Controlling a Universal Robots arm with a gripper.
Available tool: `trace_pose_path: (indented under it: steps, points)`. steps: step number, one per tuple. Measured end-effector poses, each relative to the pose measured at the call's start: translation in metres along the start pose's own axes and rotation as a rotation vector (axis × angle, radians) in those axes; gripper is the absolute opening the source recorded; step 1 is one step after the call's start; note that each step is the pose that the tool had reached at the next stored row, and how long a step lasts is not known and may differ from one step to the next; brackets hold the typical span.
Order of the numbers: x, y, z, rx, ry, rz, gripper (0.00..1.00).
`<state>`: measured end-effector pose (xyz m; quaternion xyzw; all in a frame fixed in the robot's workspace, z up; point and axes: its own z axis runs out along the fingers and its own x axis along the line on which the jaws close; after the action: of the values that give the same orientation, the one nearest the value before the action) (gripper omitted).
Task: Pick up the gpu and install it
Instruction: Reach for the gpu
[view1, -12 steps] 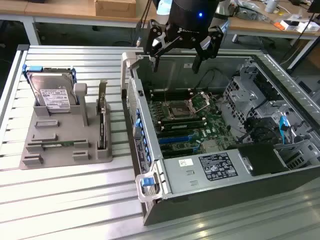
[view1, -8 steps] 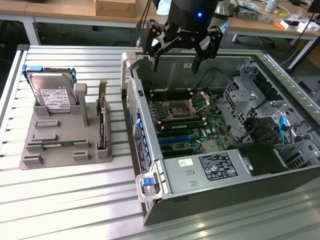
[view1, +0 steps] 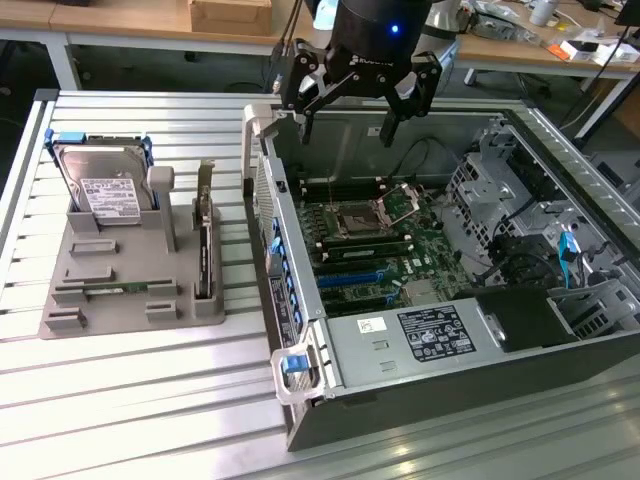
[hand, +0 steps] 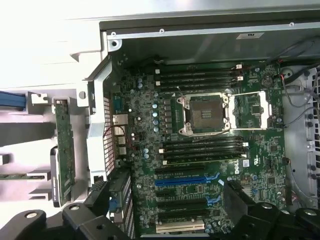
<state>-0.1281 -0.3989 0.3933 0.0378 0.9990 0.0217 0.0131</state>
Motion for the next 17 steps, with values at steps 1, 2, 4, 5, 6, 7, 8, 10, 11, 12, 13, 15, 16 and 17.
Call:
trace_pose_path:
  steps: [1,2,4,5,6,7,8,10,11,12,13,15,16,17]
  points:
    - [0.0,0.0,0.0,0.0,0.0,0.0,0.99]
    - [0.002,-0.0002,-0.0001,0.0,0.0,0.0,0.99]
    - [0.007,-0.0005,-0.0002,0.0,0.0,0.0,0.99]
    - [0.009,-0.0007,-0.0003,0.0,0.0,0.0,0.99]
    - [0.01,-0.0008,-0.0003,0.0,0.0,0.0,0.99]
    - [0.011,-0.0009,-0.0003,0.0,0.0,0.0,0.99]
    - [0.012,-0.0009,-0.0004,0.0,0.0,0.0,0.99]
    - [0.015,-0.0011,-0.0004,0.0,0.0,0.0,0.99]
    - [0.016,-0.0012,-0.0005,0.0001,0.0001,0.0,0.99]
    - [0.018,-0.0013,-0.0005,0.0,0.0,0.0,0.99]
    - [0.018,-0.0014,-0.0005,0.0,0.0,0.0,0.99]
    - [0.021,-0.0016,-0.0006,0.0,0.0,0.0,0.99]
    - [0.022,-0.0017,-0.0006,0.0,0.0,0.0,0.99]
    - [0.023,-0.0018,-0.0006,0.0,0.0,0.0,0.99]
